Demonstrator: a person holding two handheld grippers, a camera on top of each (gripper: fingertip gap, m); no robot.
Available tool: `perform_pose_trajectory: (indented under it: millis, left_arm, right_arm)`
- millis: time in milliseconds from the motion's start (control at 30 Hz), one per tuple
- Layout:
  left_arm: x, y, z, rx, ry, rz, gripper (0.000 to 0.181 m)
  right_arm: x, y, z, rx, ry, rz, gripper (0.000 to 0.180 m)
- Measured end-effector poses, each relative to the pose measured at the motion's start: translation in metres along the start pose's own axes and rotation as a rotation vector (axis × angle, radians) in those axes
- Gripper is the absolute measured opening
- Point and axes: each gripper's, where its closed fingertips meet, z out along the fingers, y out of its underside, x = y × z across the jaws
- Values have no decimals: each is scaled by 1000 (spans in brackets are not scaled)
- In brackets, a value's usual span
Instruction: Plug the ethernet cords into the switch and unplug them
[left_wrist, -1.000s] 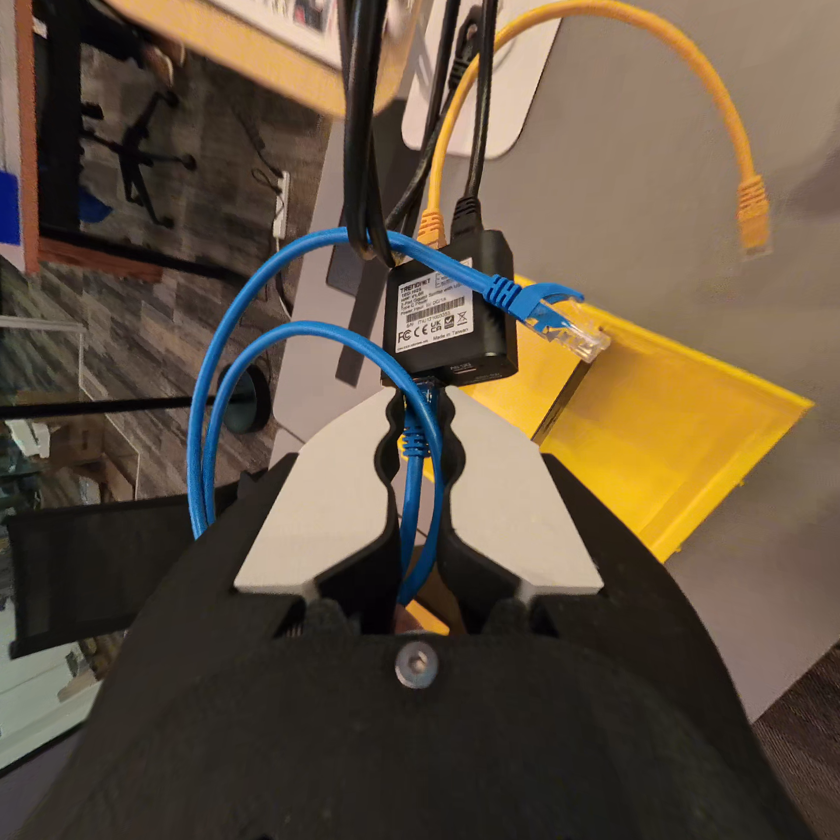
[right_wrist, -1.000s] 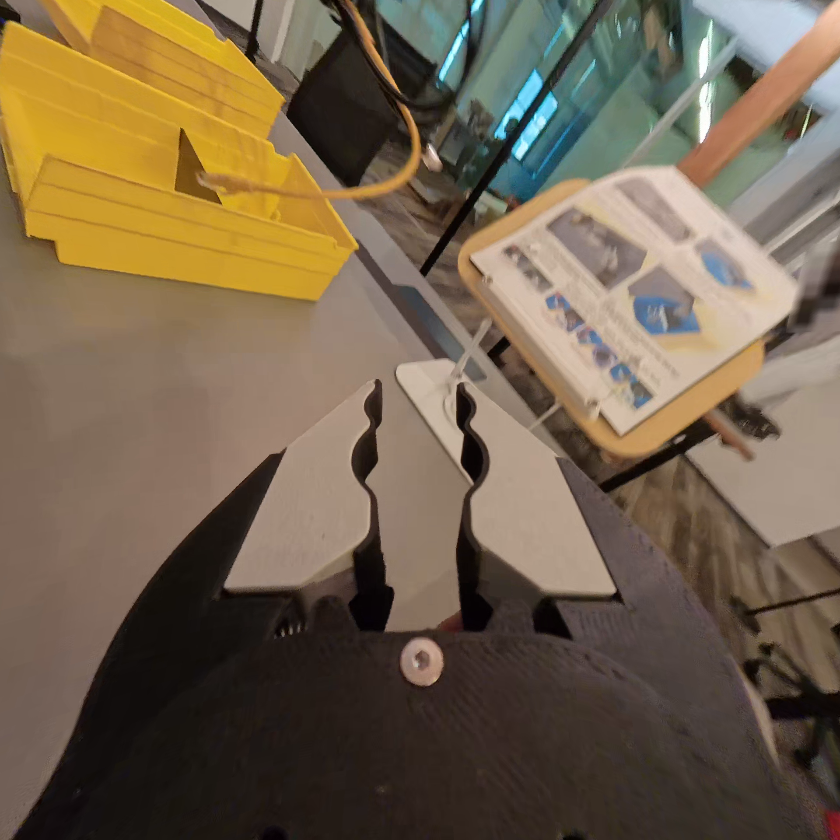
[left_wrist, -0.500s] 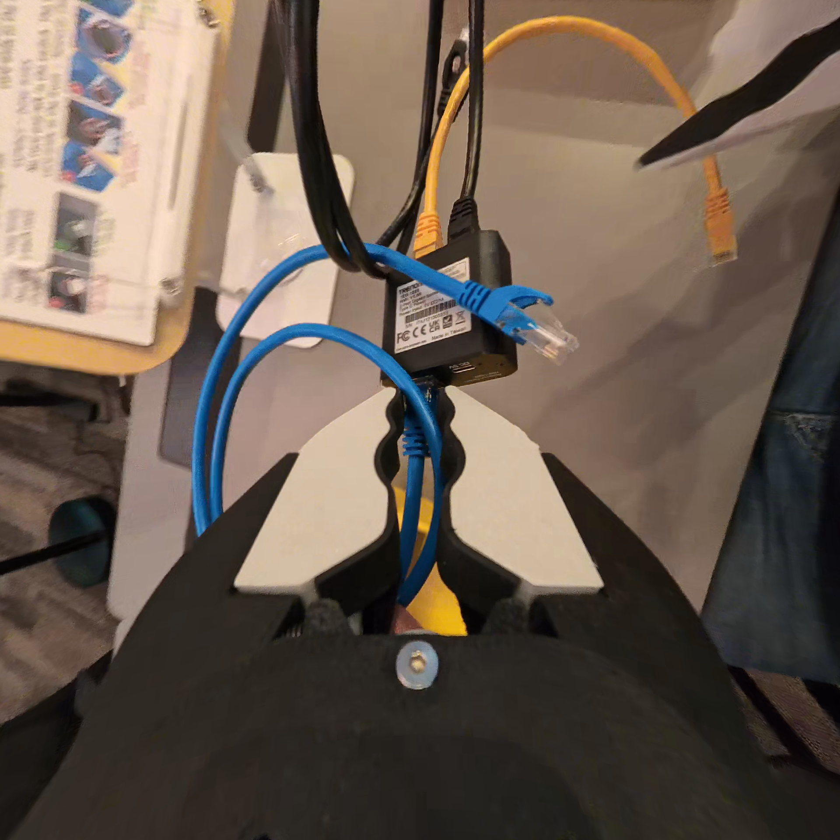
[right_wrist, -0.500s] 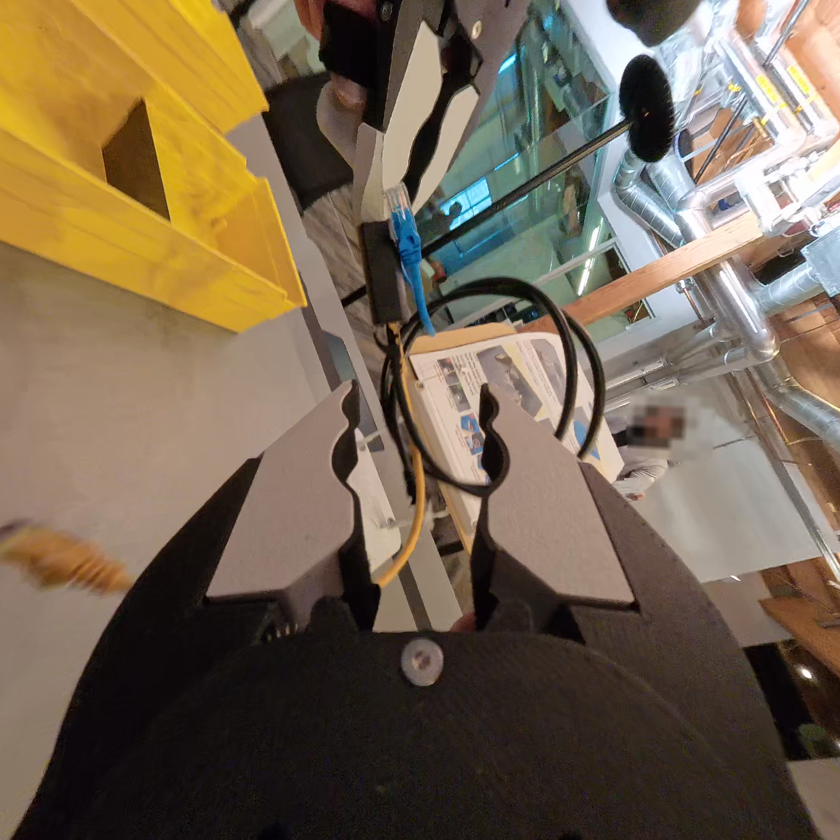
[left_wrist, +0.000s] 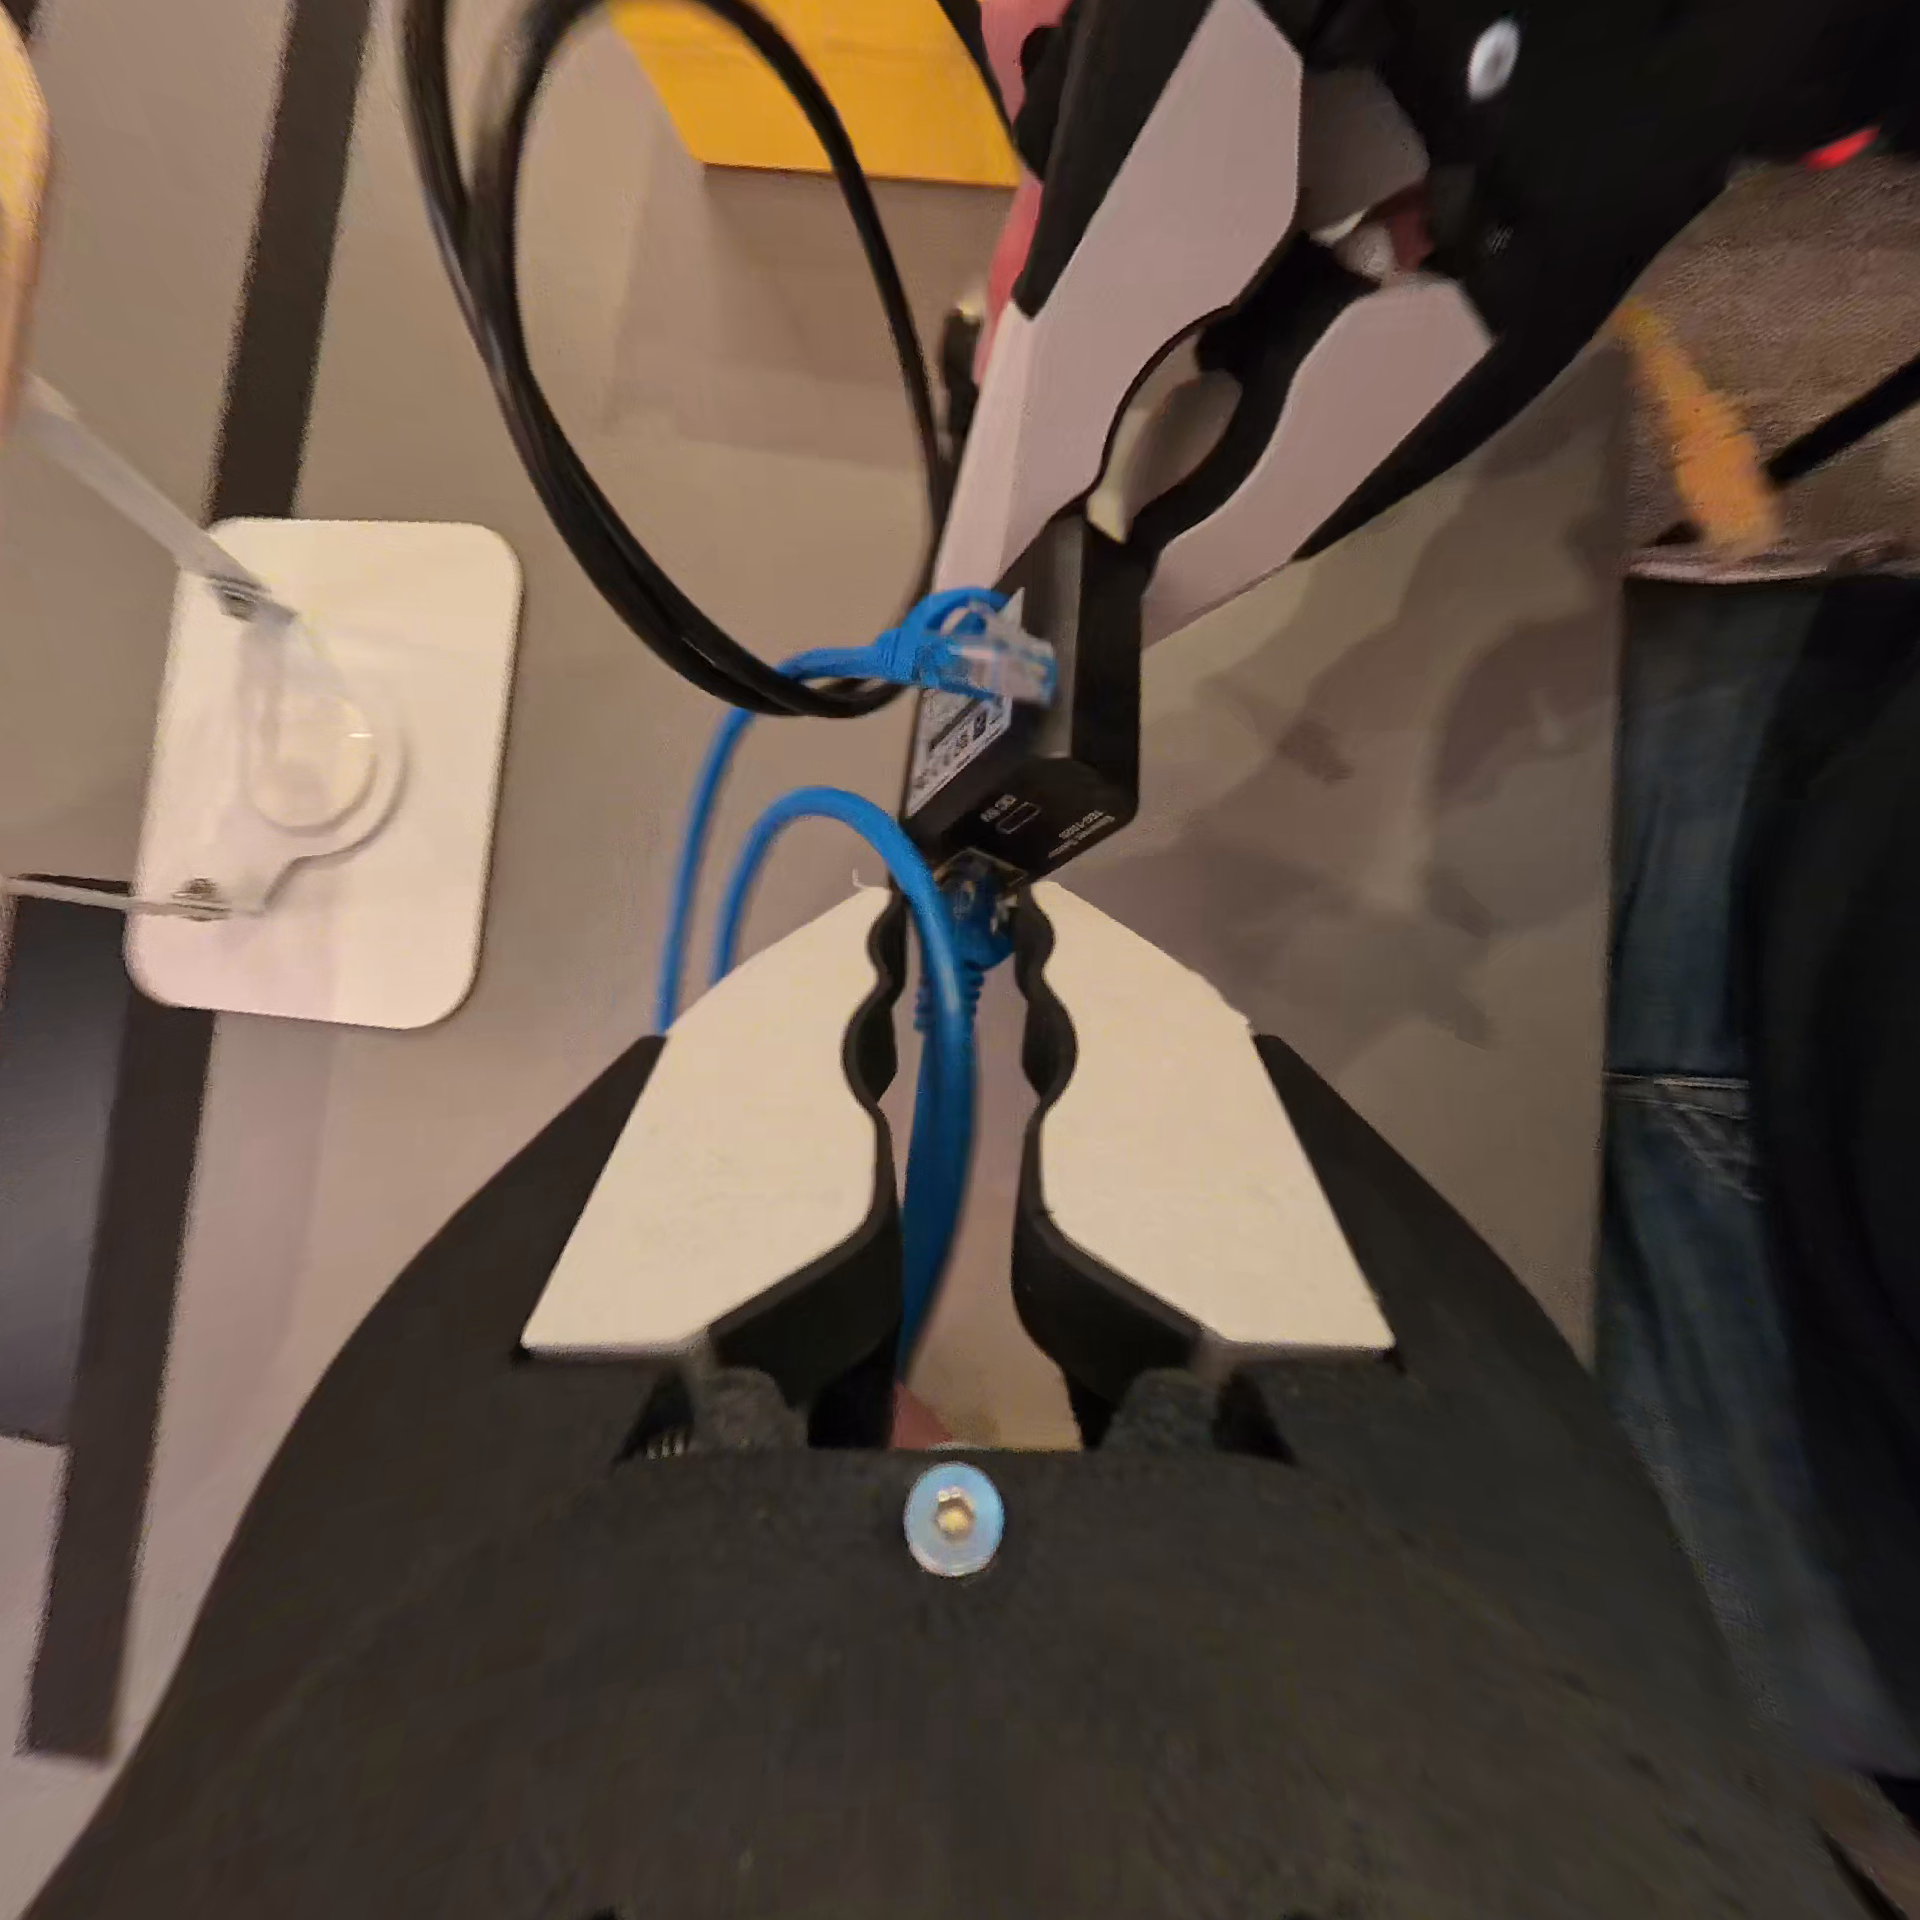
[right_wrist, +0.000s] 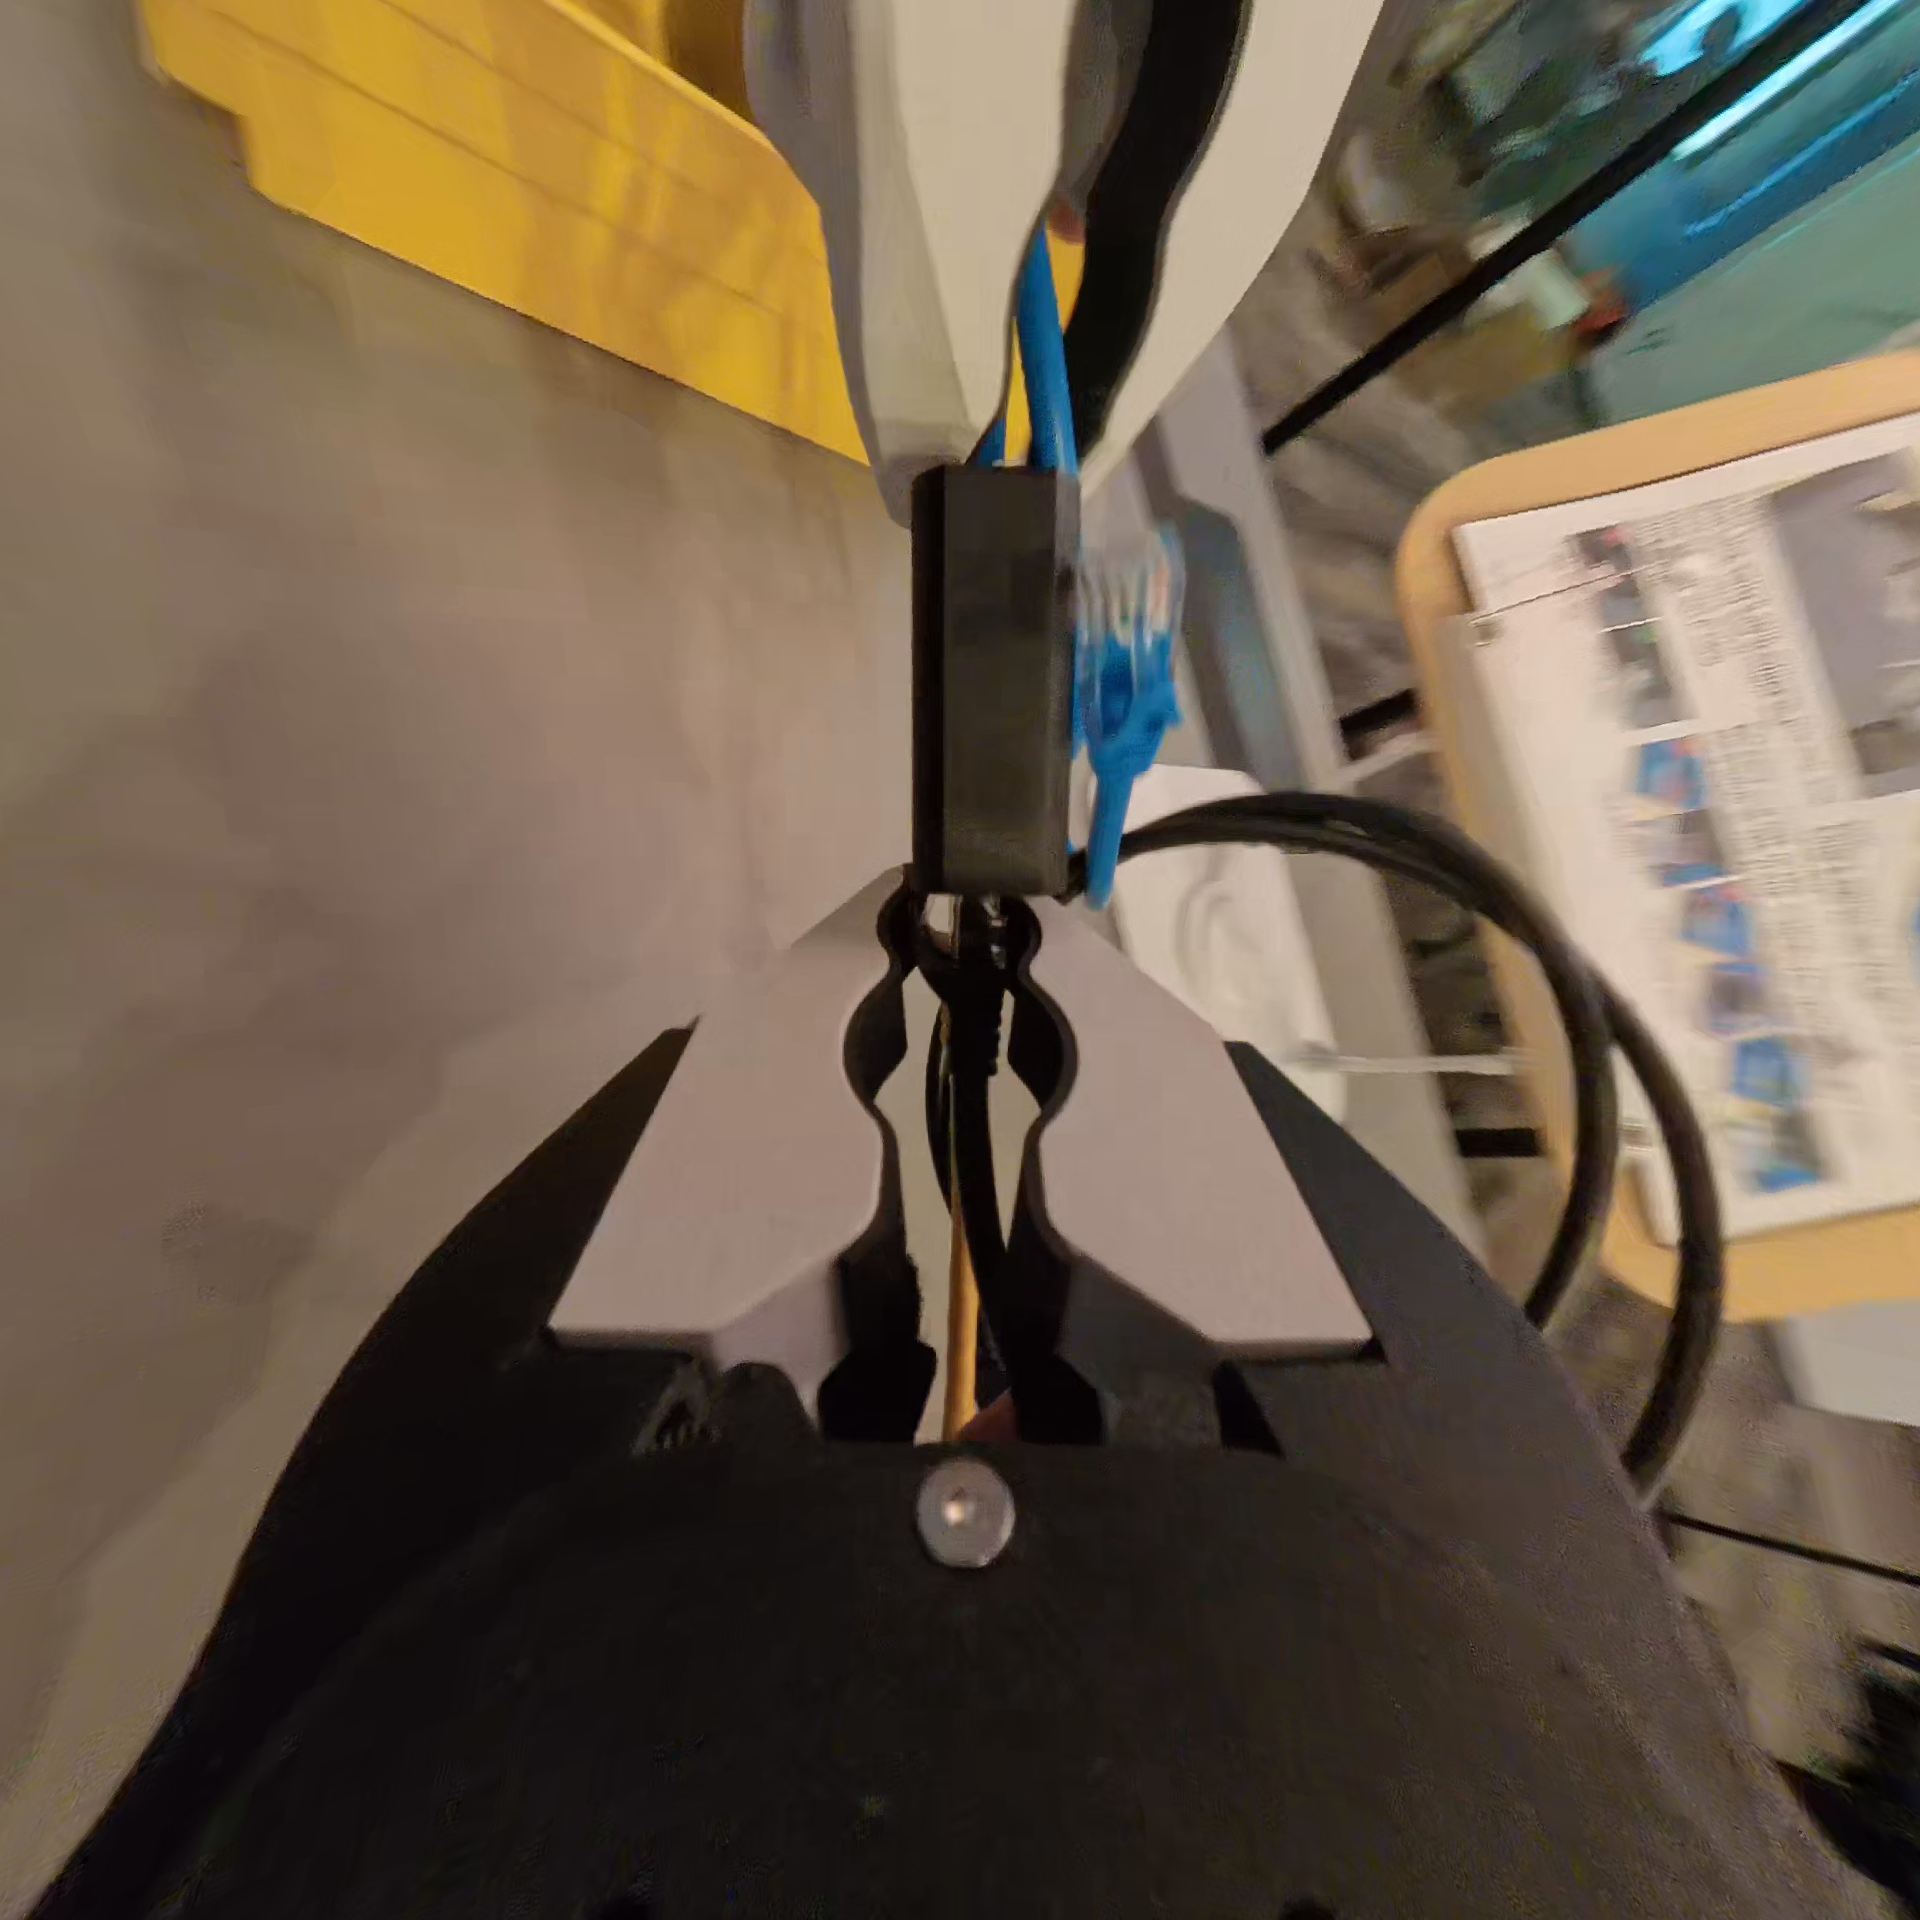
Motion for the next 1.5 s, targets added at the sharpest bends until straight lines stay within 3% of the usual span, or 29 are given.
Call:
perform_pose_trajectory:
  millis: [100, 167, 333, 567, 733, 800, 967, 1100, 1167, 1233, 1433, 1500]
  left_arm:
    - [-3, -7, -10, 85, -89, 47, 39]
    - [-12, -3, -18, 50, -277, 219, 50]
    - [7, -4, -14, -26, -538, 596, 77]
    - [12, -2, 11, -159, -829, 969, 89]
    - [2, 10, 28, -270, -827, 1027, 79]
    - [5, 12, 34, -294, -798, 1047, 67]
    - [11, 26, 43, -341, -659, 943, 64]
    - [7, 37, 41, -324, -567, 778, 64]
    - [7, 44, 41, -324, -517, 720, 64]
    - [8, 49, 40, -315, -466, 643, 64]
    - [1, 54, 34, -286, -381, 496, 64]
    - [0, 54, 34, -275, -360, 463, 64]
  right_arm:
    - [-17, 3, 3, 7, -206, 149, 12]
    - [-25, 3, 4, 21, -328, 266, 12]
    - [-40, 2, 6, 47, -585, 513, 11]
    - [-51, -20, -9, 150, -901, 743, 11]
    - [-65, -21, -13, 124, -1047, 760, 11]
    - [-74, -20, -12, 90, -1082, 742, 11]
    - [-82, -18, -6, 56, -1105, 721, 13]
    - [-54, -13, 2, 76, -932, 698, 28]
    - [-25, 0, 4, 48, -734, 625, 32]
    - [14, 5, -8, 64, -509, 528, 22]
    - [128, 0, -99, 102, 134, 316, 19]
    - [141, -10, -133, 125, 263, 262, 19]
